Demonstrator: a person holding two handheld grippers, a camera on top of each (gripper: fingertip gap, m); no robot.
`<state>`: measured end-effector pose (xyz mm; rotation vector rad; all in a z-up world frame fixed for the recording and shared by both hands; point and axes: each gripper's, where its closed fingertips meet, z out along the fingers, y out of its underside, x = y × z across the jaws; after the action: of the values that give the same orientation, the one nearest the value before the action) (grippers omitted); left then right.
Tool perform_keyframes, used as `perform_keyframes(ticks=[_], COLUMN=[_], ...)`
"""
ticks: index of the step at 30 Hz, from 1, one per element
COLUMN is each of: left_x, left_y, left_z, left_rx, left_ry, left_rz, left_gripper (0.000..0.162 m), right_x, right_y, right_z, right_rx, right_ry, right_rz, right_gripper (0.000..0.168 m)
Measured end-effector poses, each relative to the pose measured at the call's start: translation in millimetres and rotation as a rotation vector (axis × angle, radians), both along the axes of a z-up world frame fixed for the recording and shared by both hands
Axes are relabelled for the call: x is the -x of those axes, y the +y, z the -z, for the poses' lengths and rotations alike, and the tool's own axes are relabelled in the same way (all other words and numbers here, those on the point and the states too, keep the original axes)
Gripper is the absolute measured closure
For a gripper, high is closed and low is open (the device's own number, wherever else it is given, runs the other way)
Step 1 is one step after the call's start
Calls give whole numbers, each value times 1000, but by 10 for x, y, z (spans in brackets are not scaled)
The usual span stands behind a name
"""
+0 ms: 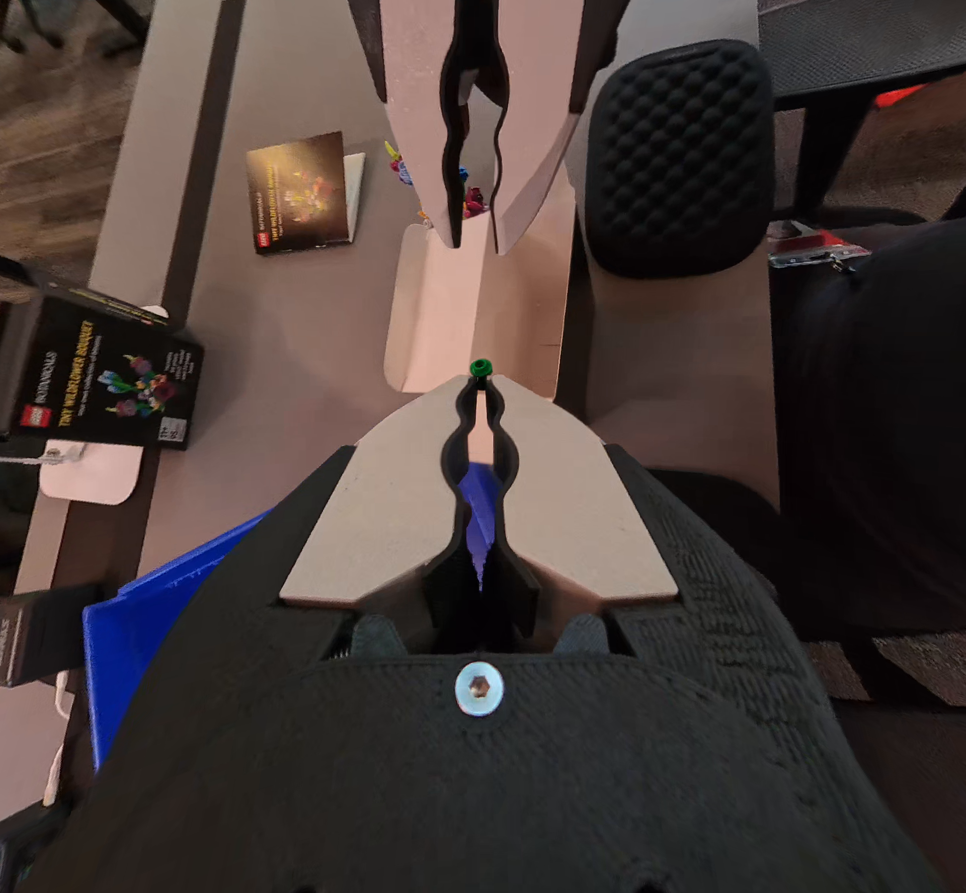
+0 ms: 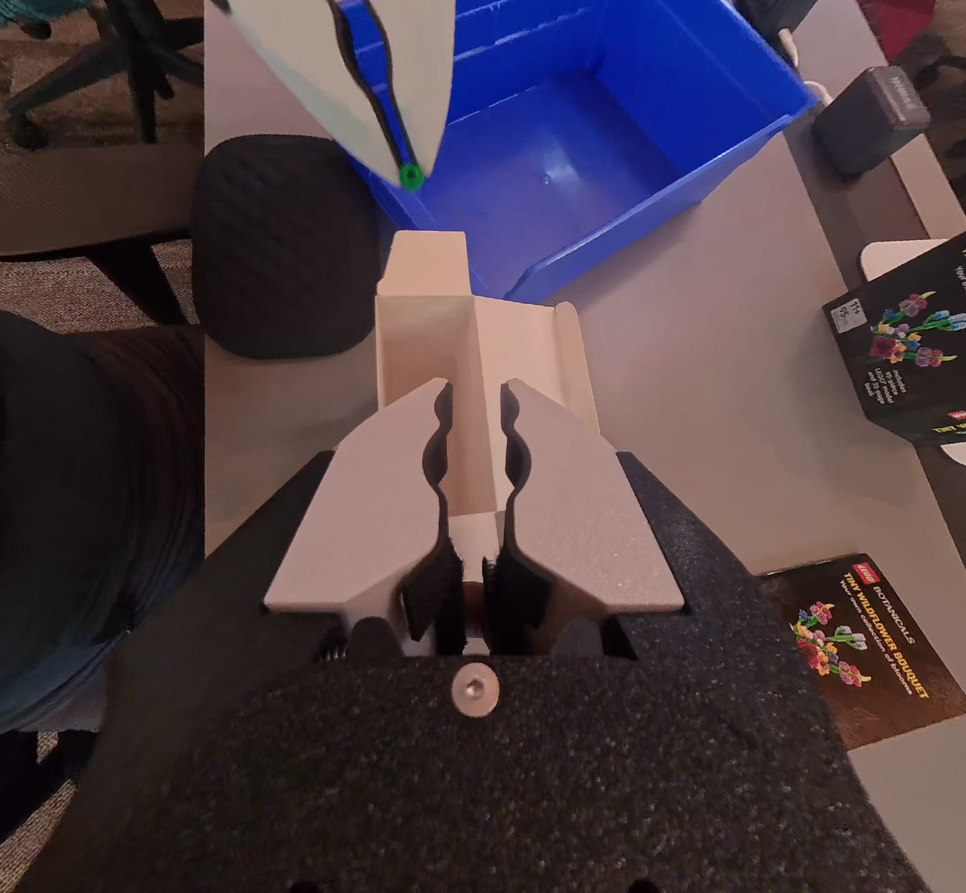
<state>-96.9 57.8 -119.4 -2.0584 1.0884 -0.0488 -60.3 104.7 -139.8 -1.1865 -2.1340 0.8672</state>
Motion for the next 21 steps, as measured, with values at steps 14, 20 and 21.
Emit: perform_keyframes(ticks=[14,20,21], left_x=[-248,-206,-178], left_y=[227,223,221], left_z=[311,311,279], left_rx=[148,140,121], left_ry=[73,106,107], left_rz=[36,19,0], left_gripper=[150,140,137], right_x=[-273,-277,-281], right_y=[-37,-151,-178], right_z=[-38,-51,-47], right_rx=[44,34,32], right_ry=[62,68,65], right_rz=[-1,-29,-36], right_gripper=[151,150,150])
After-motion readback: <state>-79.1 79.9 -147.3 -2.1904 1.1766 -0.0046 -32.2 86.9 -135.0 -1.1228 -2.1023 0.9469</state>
